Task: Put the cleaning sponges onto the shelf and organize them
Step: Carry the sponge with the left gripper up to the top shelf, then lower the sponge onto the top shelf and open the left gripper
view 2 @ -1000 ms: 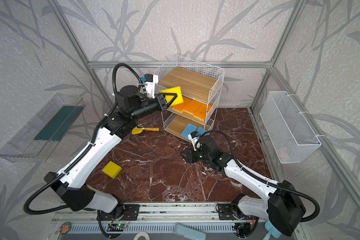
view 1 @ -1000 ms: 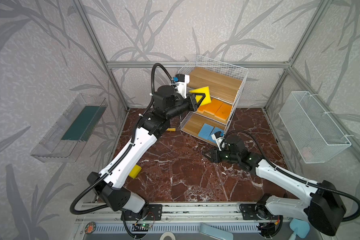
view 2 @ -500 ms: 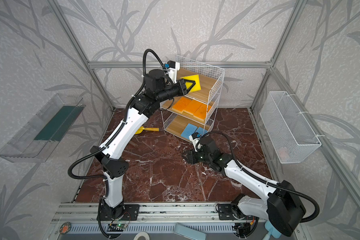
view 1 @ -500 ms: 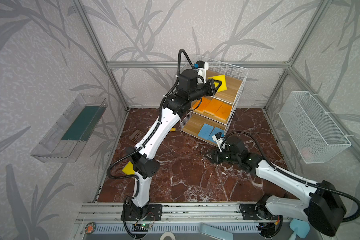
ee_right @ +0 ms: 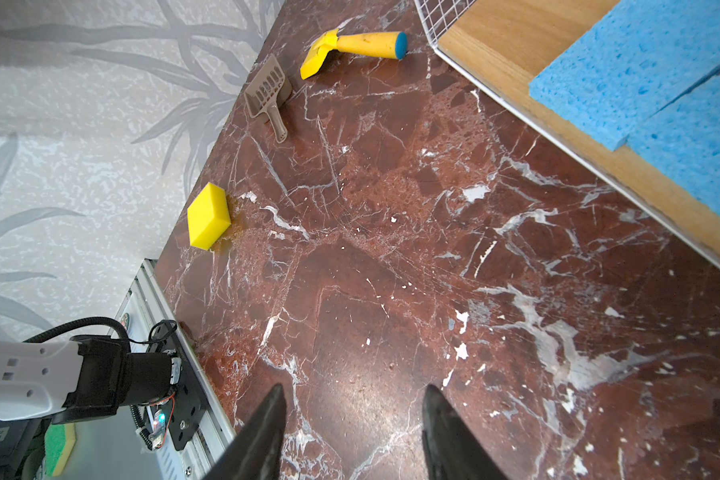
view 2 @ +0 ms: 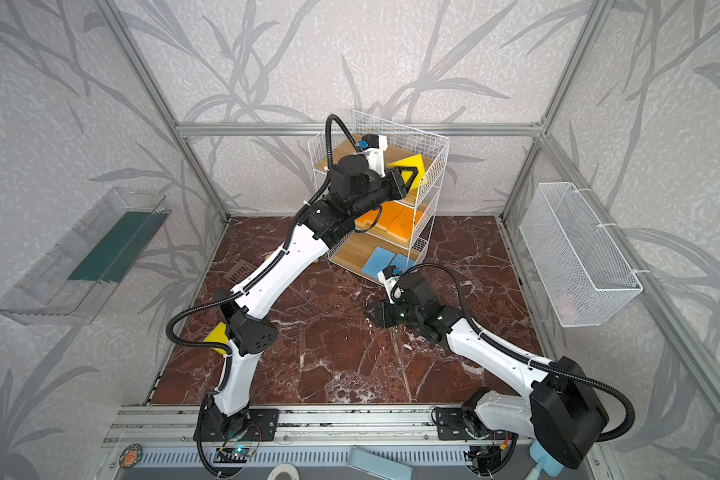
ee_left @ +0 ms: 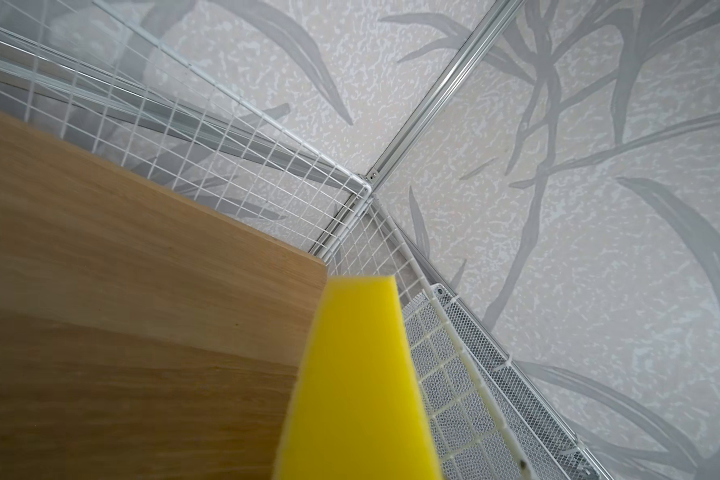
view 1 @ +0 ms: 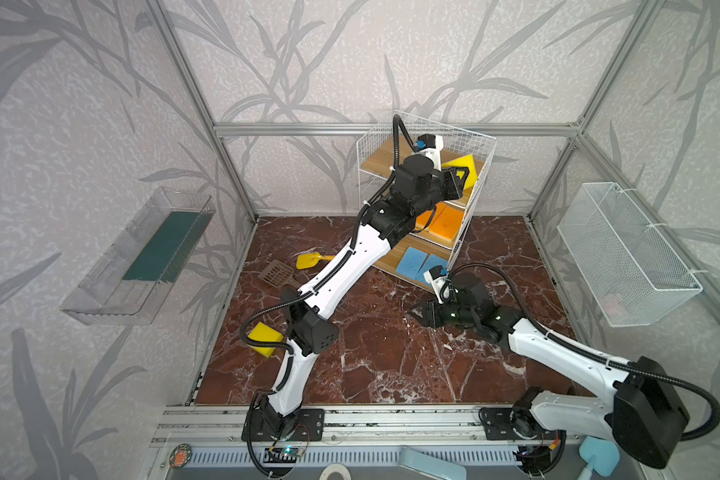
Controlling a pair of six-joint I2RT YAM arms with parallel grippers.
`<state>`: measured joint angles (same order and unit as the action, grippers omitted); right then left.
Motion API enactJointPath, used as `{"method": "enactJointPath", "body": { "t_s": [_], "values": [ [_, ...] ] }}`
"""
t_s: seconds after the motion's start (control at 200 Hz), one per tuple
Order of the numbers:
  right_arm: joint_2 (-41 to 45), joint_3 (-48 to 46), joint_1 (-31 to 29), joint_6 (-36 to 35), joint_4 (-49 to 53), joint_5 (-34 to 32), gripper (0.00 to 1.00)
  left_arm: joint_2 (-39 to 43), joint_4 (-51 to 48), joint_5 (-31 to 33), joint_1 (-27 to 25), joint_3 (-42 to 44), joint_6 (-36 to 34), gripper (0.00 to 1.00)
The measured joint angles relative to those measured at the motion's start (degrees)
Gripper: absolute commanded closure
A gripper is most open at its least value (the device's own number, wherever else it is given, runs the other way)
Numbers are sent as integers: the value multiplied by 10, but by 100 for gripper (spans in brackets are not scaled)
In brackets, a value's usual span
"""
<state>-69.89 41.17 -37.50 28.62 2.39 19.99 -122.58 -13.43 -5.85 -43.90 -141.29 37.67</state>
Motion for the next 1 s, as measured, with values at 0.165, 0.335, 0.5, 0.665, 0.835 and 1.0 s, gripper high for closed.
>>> {"method": "enactJointPath", "body": {
  "t_s": [0.165,0.335,0.5,0.665,0.835,1.0],
  "values": [
    [-2,0,0,0,0,0,47,-5,17,16,-8,-2,4,57],
    [-3,0,0,0,0,0,48,-5,32,22,-6,-8,2,24],
    [-3,0,0,0,0,0,48,-3,33,32,-5,-9,-10,18],
    [-3,0,0,0,0,0,48,12,20,46,-5,4,-26,17],
    [-6,0,0,0,0,0,47,36,0,77,-5,34,-61,17],
    [-9,0,0,0,0,1,47,41,-21,126,-5,37,-124,15]
  ]
}}
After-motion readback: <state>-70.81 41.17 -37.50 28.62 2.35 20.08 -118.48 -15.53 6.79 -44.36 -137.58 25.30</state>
